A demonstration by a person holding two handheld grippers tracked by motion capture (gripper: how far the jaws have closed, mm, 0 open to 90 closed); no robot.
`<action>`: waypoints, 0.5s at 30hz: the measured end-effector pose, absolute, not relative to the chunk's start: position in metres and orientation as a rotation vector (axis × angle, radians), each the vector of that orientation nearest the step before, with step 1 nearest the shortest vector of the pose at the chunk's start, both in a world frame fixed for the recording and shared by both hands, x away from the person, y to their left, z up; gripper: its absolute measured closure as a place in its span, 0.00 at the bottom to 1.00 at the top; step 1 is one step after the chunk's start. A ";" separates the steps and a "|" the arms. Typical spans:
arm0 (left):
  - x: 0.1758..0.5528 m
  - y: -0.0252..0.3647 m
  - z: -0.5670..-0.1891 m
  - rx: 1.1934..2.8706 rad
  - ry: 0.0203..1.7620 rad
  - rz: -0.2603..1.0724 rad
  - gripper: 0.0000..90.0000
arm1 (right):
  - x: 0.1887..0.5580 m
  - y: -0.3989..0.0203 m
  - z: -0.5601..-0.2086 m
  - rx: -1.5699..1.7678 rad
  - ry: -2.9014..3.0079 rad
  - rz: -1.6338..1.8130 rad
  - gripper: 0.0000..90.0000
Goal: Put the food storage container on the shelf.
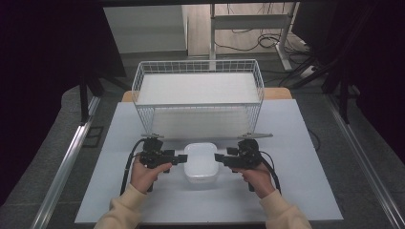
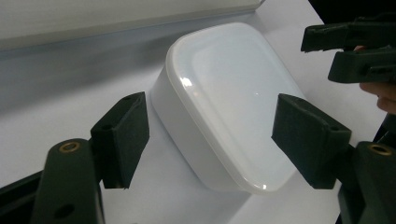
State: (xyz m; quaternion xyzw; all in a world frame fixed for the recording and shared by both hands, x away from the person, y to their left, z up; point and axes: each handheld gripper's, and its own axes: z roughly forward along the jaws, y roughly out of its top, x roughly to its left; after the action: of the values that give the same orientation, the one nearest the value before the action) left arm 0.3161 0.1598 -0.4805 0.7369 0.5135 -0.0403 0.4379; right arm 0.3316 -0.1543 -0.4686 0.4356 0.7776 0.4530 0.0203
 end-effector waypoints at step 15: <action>0.324 0.155 -0.497 1.763 1.303 -0.224 0.41 | 0.339 -0.141 -0.485 1.422 2.478 1.394 0.43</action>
State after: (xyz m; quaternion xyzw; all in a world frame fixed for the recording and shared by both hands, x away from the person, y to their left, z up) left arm 0.3236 0.1548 -0.4968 0.7136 0.5274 -0.0908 0.4521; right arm 0.3386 -0.1414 -0.4853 0.4473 0.7794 0.4383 -0.0187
